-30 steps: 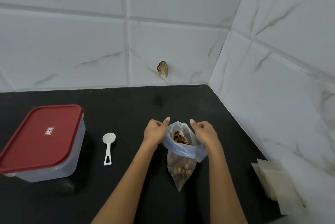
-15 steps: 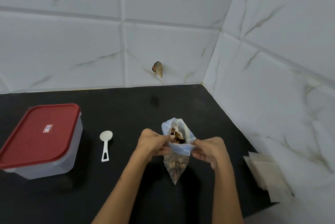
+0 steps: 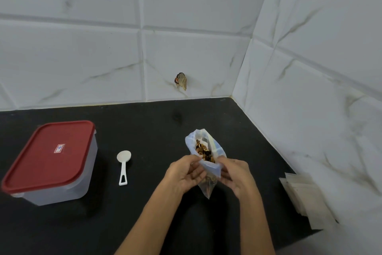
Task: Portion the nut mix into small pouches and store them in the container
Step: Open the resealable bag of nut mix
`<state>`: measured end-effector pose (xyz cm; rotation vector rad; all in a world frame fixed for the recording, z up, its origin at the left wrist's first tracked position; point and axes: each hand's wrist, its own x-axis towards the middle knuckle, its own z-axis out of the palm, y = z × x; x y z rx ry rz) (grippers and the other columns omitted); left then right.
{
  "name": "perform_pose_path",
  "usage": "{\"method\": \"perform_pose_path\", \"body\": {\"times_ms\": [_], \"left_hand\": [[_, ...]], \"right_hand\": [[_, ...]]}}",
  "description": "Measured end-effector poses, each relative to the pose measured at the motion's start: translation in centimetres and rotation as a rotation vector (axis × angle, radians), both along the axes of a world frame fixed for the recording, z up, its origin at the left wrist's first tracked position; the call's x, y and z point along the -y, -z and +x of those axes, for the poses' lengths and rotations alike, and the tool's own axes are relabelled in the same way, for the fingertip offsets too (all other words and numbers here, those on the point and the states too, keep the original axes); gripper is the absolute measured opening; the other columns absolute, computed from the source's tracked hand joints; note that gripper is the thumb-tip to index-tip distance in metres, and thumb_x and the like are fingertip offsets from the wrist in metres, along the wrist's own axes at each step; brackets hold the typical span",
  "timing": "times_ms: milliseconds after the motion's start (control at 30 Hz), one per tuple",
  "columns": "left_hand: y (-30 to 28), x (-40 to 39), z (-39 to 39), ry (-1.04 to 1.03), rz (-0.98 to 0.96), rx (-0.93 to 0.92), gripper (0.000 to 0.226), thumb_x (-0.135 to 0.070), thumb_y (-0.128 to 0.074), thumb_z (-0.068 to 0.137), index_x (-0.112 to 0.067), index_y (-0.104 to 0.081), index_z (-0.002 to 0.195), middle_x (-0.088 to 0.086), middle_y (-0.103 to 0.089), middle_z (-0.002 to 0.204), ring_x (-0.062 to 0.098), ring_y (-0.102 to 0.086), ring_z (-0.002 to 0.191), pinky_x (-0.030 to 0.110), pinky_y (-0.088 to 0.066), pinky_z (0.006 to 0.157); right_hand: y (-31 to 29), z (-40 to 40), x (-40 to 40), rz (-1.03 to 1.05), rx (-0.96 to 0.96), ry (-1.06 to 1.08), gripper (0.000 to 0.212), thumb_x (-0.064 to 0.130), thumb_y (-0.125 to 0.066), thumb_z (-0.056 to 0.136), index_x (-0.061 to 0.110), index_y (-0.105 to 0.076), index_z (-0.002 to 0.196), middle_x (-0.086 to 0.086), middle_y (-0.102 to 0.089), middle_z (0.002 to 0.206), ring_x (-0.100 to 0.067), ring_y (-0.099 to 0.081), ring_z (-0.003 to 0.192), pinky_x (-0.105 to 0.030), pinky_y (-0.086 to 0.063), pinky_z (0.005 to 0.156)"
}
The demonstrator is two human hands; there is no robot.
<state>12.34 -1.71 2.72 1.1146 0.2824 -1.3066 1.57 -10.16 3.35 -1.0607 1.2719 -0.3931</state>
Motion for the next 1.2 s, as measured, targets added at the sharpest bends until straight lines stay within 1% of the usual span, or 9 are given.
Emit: {"method": "perform_pose_path", "body": {"times_ms": [100, 233, 400, 500, 667, 867, 933, 1033, 1200], "left_hand": [[0.0, 0.3, -0.5, 0.035, 0.038, 0.059, 0.017, -0.002, -0.069, 0.082, 0.000, -0.062, 0.097, 0.013, -0.063, 0.081, 0.023, -0.063, 0.076, 0.033, -0.053, 0.067], [0.1, 0.5, -0.7, -0.005, 0.021, 0.026, 0.016, -0.001, -0.061, 0.088, 0.003, -0.059, 0.104, 0.017, -0.063, 0.084, 0.026, -0.064, 0.077, 0.034, -0.052, 0.066], [-0.3, 0.8, -0.8, -0.083, -0.059, -0.061, 0.015, 0.007, -0.049, 0.092, 0.006, -0.053, 0.107, 0.023, -0.063, 0.086, 0.032, -0.064, 0.083, 0.041, -0.051, 0.079], [0.2, 0.5, -0.7, -0.145, -0.105, -0.101, 0.017, 0.010, -0.047, 0.092, 0.009, -0.053, 0.107, 0.024, -0.061, 0.088, 0.035, -0.061, 0.100, 0.041, -0.048, 0.088], [1.2, 0.9, -0.3, -0.202, -0.098, -0.143, 0.015, 0.008, -0.041, 0.090, 0.005, -0.055, 0.095, 0.019, -0.059, 0.091, 0.029, -0.059, 0.082, 0.037, -0.050, 0.081], [3.0, 1.2, -1.0, -0.083, 0.086, -0.022, 0.029, 0.002, -0.030, 0.088, 0.000, -0.059, 0.093, 0.022, -0.062, 0.094, 0.034, -0.060, 0.083, 0.045, -0.051, 0.077], [3.2, 0.9, -0.7, -0.009, 0.142, 0.057, 0.030, 0.002, -0.031, 0.087, -0.002, -0.060, 0.095, 0.021, -0.063, 0.093, 0.034, -0.062, 0.083, 0.044, -0.053, 0.070], [3.1, 0.4, 0.0, 0.127, 0.192, 0.164, 0.031, 0.007, -0.032, 0.084, -0.004, -0.056, 0.098, 0.020, -0.065, 0.095, 0.032, -0.063, 0.087, 0.042, -0.053, 0.076], [2.7, -0.1, 1.5, 0.289, 0.296, 0.437, 0.026, -0.015, -0.039, 0.096, -0.002, -0.060, 0.103, 0.014, -0.065, 0.096, 0.026, -0.063, 0.086, 0.036, -0.054, 0.068]], "right_hand": [[0.1, 0.0, 0.3, -0.138, -0.274, -0.116, 0.023, 0.023, -0.067, 0.085, 0.003, -0.063, 0.094, -0.012, -0.065, 0.084, -0.016, -0.062, 0.067, -0.025, -0.051, 0.055], [-0.3, -0.1, 0.5, -0.107, -0.218, -0.070, 0.010, 0.013, -0.064, 0.087, 0.004, -0.063, 0.089, -0.013, -0.065, 0.081, -0.016, -0.062, 0.066, -0.024, -0.053, 0.055], [0.5, -0.3, 0.5, 0.007, 0.015, 0.116, 0.005, 0.008, -0.060, 0.090, 0.009, -0.059, 0.085, -0.015, -0.065, 0.089, -0.021, -0.064, 0.078, -0.029, -0.053, 0.062], [0.9, -0.4, 0.4, 0.217, 0.263, 0.201, 0.005, 0.004, -0.054, 0.092, 0.004, -0.059, 0.093, -0.016, -0.066, 0.096, -0.026, -0.064, 0.092, -0.037, -0.051, 0.082], [1.7, -0.5, 0.2, 0.474, 0.483, 0.320, 0.020, 0.001, -0.040, 0.092, -0.002, -0.059, 0.096, -0.020, -0.065, 0.096, -0.030, -0.062, 0.090, -0.040, -0.044, 0.092], [3.4, -0.3, -0.6, 0.414, 0.309, 0.285, 0.030, -0.001, -0.034, 0.084, 0.001, -0.061, 0.097, -0.023, -0.065, 0.093, -0.034, -0.062, 0.085, -0.042, -0.051, 0.070], [3.8, -0.2, -0.4, 0.336, 0.179, 0.212, 0.031, 0.000, -0.036, 0.083, 0.003, -0.062, 0.100, -0.021, -0.066, 0.096, -0.034, -0.063, 0.087, -0.042, -0.052, 0.066], [3.9, -0.1, 0.3, 0.191, -0.070, 0.115, 0.021, 0.005, -0.041, 0.089, 0.008, -0.059, 0.099, -0.016, -0.066, 0.099, -0.029, -0.063, 0.091, -0.036, -0.051, 0.061], [3.6, 0.0, 2.5, -0.125, -0.318, 0.121, 0.024, 0.015, -0.049, 0.092, 0.008, -0.055, 0.114, -0.013, -0.057, 0.103, -0.025, -0.059, 0.092, -0.039, -0.053, 0.079]]}}
